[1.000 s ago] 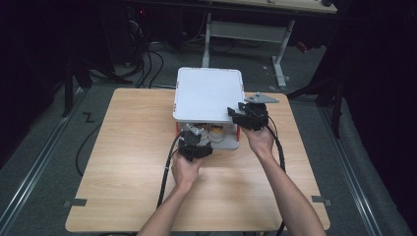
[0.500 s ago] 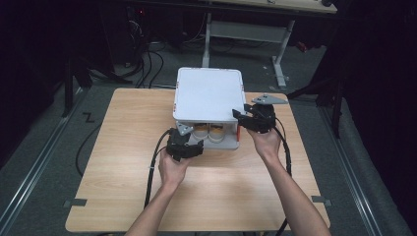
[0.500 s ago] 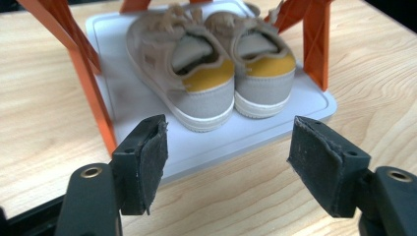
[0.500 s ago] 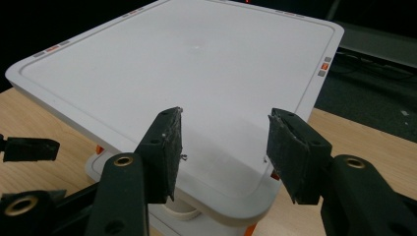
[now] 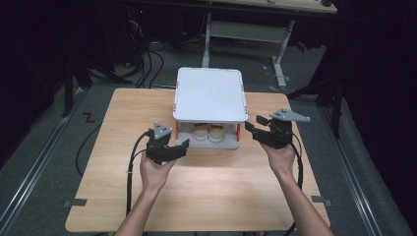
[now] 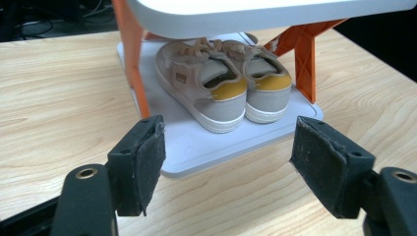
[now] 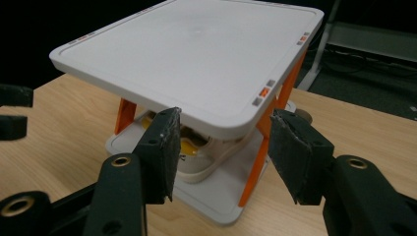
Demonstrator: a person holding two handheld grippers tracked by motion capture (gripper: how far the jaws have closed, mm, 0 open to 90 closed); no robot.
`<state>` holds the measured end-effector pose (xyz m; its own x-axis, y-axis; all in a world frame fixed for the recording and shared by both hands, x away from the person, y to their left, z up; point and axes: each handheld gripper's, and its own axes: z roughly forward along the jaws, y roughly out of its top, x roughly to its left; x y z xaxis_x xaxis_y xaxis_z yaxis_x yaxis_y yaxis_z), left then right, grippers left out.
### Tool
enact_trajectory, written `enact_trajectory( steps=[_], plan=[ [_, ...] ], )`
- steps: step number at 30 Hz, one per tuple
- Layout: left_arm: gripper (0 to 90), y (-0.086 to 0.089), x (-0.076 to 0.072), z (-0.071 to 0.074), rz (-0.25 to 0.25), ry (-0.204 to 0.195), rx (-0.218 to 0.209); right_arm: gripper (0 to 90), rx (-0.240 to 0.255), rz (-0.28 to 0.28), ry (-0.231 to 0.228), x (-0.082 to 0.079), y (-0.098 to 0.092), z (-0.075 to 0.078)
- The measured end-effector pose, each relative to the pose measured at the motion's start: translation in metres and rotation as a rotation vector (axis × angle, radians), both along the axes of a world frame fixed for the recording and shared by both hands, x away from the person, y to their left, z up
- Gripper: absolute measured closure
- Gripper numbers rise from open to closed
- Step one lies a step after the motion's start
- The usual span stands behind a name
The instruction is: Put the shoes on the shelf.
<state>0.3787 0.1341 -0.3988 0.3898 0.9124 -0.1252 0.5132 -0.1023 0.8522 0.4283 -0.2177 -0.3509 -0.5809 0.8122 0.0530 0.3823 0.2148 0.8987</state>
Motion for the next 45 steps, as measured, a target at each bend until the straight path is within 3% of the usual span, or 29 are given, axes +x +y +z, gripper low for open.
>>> enact_trajectory(
  steps=[8,13,22,26,34,37,45],
  plan=[
    [27.4,0.018,-0.015,-0.007,-0.006,0.004,0.001,45.9,0.008,-0.020,0.003,-0.024,-0.022,-0.017],
    [26.4,0.027,-0.024,-0.017,-0.010,0.014,-0.011,46.0,0.010,-0.049,0.025,-0.039,-0.037,-0.040],
    [25.9,0.038,-0.032,-0.033,0.002,0.045,-0.016,46.1,0.020,-0.092,0.083,-0.048,-0.054,-0.070],
    [25.9,0.042,-0.034,-0.042,0.009,0.064,0.005,46.1,0.020,-0.117,0.109,-0.051,-0.062,-0.084],
    [25.8,0.052,-0.033,-0.066,0.037,0.117,0.047,46.1,-0.033,-0.173,0.155,-0.053,-0.073,-0.111],
    [26.0,0.057,-0.030,-0.078,0.064,0.142,0.065,45.9,-0.081,-0.195,0.173,-0.050,-0.076,-0.122],
    [25.8,0.063,-0.024,-0.094,0.125,0.182,0.105,43.7,-0.126,-0.233,0.202,-0.045,-0.080,-0.136]
  ],
)
